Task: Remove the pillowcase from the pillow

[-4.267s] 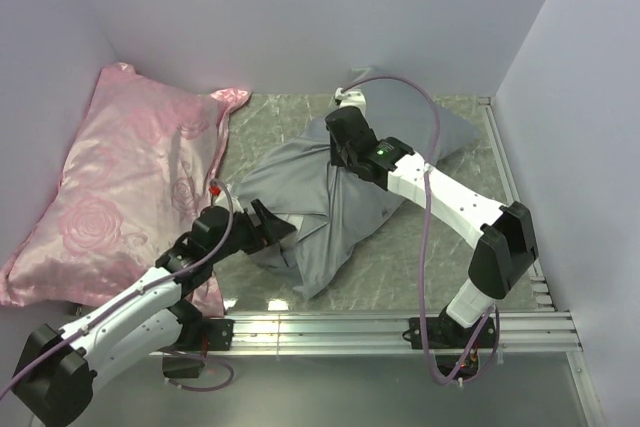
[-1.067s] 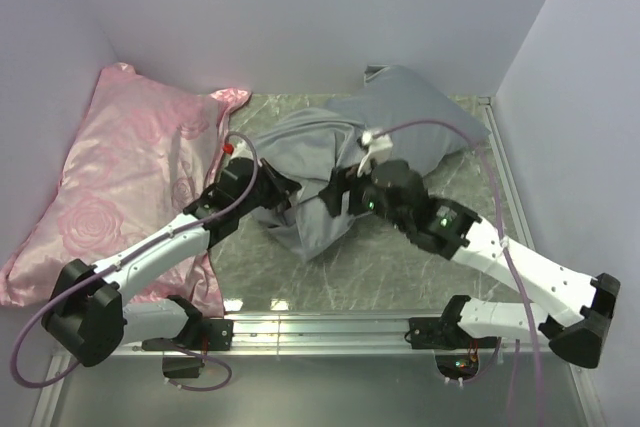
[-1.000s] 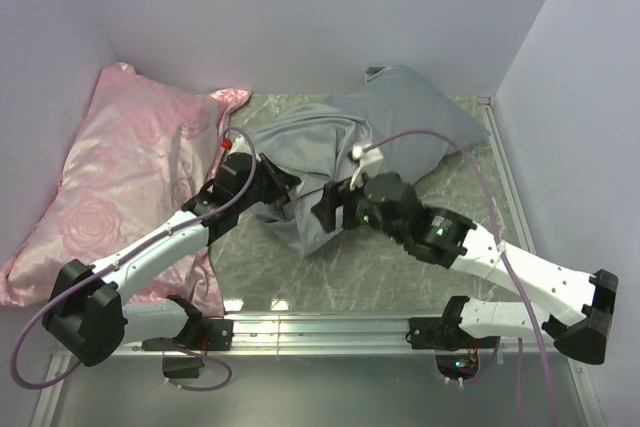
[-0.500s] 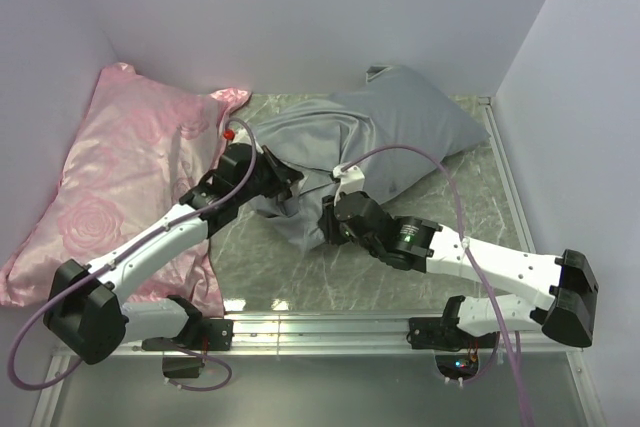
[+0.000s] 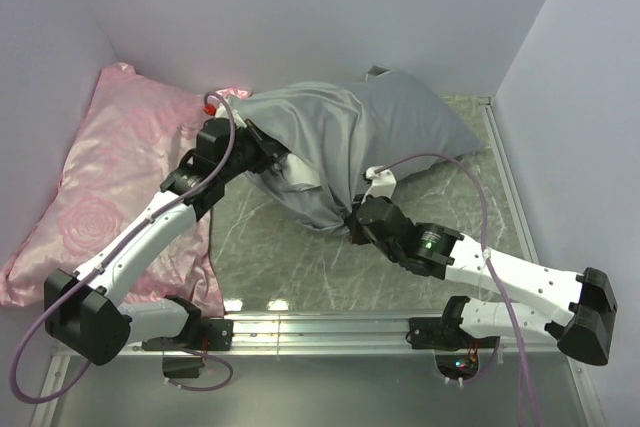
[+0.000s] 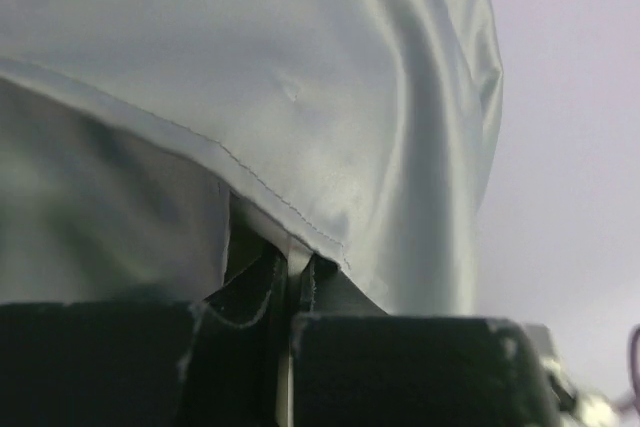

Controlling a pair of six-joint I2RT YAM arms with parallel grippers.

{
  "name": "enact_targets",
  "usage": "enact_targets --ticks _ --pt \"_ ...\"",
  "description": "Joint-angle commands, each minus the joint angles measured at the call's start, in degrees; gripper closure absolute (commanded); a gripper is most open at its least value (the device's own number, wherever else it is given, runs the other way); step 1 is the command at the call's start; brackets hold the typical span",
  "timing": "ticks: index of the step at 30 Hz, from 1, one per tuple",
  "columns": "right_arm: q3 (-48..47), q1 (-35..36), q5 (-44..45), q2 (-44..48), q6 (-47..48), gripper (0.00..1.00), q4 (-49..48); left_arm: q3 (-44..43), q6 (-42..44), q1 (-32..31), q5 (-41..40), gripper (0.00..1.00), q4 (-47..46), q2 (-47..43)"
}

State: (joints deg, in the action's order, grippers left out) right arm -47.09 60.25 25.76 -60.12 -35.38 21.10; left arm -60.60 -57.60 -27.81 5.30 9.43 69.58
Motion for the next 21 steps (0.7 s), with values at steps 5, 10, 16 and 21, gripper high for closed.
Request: enact_targets --ticks 5,10,16,21 --pt "5.8 -11.7 -1.6 -0.1 -3.3 1.00 -1.5 -9.8 1.4 4.5 3.2 1.00 -4.7 -3.7" --pt "4.5 -17.1 -3.8 -4.9 -5.6 1.00 -5.3 -13.8 1.3 4.4 4.6 1.00 -4.7 -1.8" --pt "1.2 -14.6 -16.9 -3.5 -0.3 0.60 -11.6 -14.8 1.5 2.6 4.5 1.00 -4.8 0.6" --pt "0.2 -5.9 -9.9 3.0 -0.3 0.38 -7.9 -14.0 1.4 1.8 3.1 1.00 -5.2 0.9"
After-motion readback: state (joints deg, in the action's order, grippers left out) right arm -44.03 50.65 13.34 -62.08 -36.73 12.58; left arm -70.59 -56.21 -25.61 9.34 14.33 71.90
